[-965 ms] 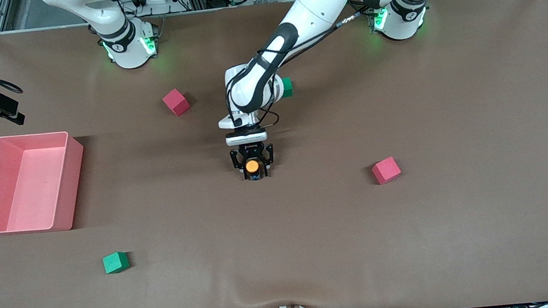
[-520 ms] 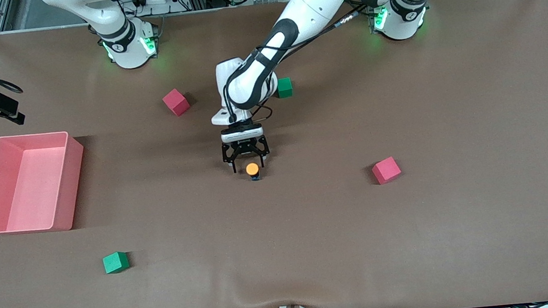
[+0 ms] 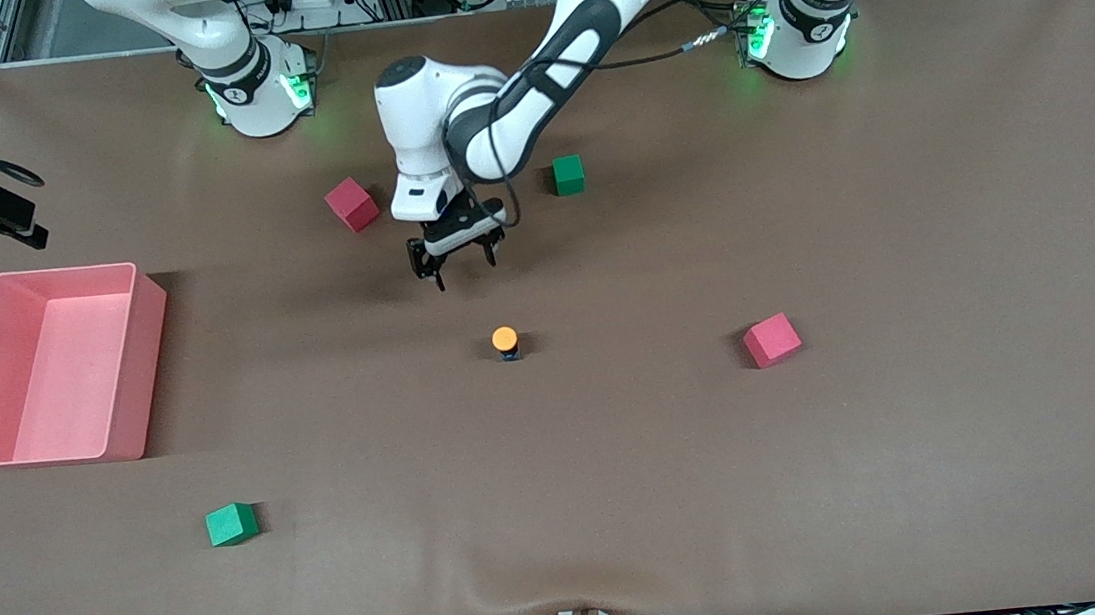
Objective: Place and upright button with both arms
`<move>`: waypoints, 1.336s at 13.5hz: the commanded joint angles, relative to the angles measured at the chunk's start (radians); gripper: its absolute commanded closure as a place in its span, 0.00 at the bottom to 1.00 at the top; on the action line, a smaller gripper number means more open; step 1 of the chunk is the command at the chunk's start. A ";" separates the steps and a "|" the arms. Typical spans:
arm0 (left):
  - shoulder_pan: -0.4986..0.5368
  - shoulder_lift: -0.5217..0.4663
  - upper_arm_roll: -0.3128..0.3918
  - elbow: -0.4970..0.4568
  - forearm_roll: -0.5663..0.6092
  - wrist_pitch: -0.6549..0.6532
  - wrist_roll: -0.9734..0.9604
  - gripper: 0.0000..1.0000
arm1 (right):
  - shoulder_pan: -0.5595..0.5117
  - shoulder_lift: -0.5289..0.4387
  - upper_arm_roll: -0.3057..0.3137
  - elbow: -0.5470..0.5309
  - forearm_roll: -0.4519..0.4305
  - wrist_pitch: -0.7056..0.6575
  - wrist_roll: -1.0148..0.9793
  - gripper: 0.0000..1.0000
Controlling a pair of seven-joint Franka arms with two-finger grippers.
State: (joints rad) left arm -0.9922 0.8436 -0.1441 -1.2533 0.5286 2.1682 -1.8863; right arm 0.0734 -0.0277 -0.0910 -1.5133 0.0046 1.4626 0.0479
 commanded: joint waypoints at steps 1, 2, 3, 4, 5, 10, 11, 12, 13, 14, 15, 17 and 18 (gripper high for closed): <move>0.071 -0.137 -0.003 -0.028 -0.158 -0.074 0.161 0.00 | -0.006 0.009 0.002 0.021 -0.005 -0.013 -0.011 0.00; 0.110 -0.180 -0.003 -0.028 -0.197 -0.100 0.226 0.00 | -0.006 0.009 0.002 0.021 -0.005 -0.013 -0.011 0.00; 0.148 -0.226 -0.006 -0.028 -0.232 -0.143 0.304 0.00 | -0.006 0.009 0.002 0.021 -0.005 -0.013 -0.011 0.00; 0.186 -0.282 -0.005 -0.026 -0.263 -0.227 0.399 0.00 | -0.006 0.009 0.002 0.021 -0.005 -0.013 -0.011 0.00; 0.231 -0.337 -0.005 -0.028 -0.275 -0.316 0.517 0.00 | -0.006 0.009 0.002 0.021 -0.005 -0.011 -0.011 0.00; 0.496 -0.547 -0.002 -0.026 -0.382 -0.490 0.912 0.00 | -0.006 0.009 0.002 0.021 -0.005 -0.013 -0.011 0.00; 0.567 -0.575 -0.002 -0.026 -0.431 -0.520 0.985 0.00 | -0.006 0.009 0.002 0.021 -0.005 -0.013 -0.011 0.00; 0.627 -0.598 -0.002 -0.026 -0.449 -0.556 1.066 0.00 | -0.006 0.009 0.002 0.021 -0.005 -0.011 -0.011 0.00; 0.664 -0.612 0.000 -0.026 -0.450 -0.573 1.132 0.00 | -0.006 0.009 0.002 0.021 -0.005 -0.011 -0.011 0.00; 0.699 -0.623 0.000 -0.026 -0.450 -0.577 1.191 0.00 | -0.006 0.009 0.002 0.021 -0.005 -0.011 -0.011 0.00; 0.734 -0.626 0.000 -0.026 -0.450 -0.593 1.246 0.00 | -0.006 0.009 0.002 0.021 -0.005 -0.011 -0.011 0.00; 0.785 -0.655 -0.003 -0.034 -0.458 -0.611 1.332 0.00 | -0.006 0.009 0.002 0.021 -0.005 -0.011 -0.011 0.00; 0.800 -0.682 0.003 -0.056 -0.476 -0.617 1.378 0.00 | -0.004 0.009 0.002 0.019 -0.005 -0.011 -0.011 0.00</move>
State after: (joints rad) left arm -0.2204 0.2285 -0.1338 -1.2535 0.0825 1.5661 -0.5745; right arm 0.0729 -0.0261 -0.0914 -1.5114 0.0046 1.4625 0.0479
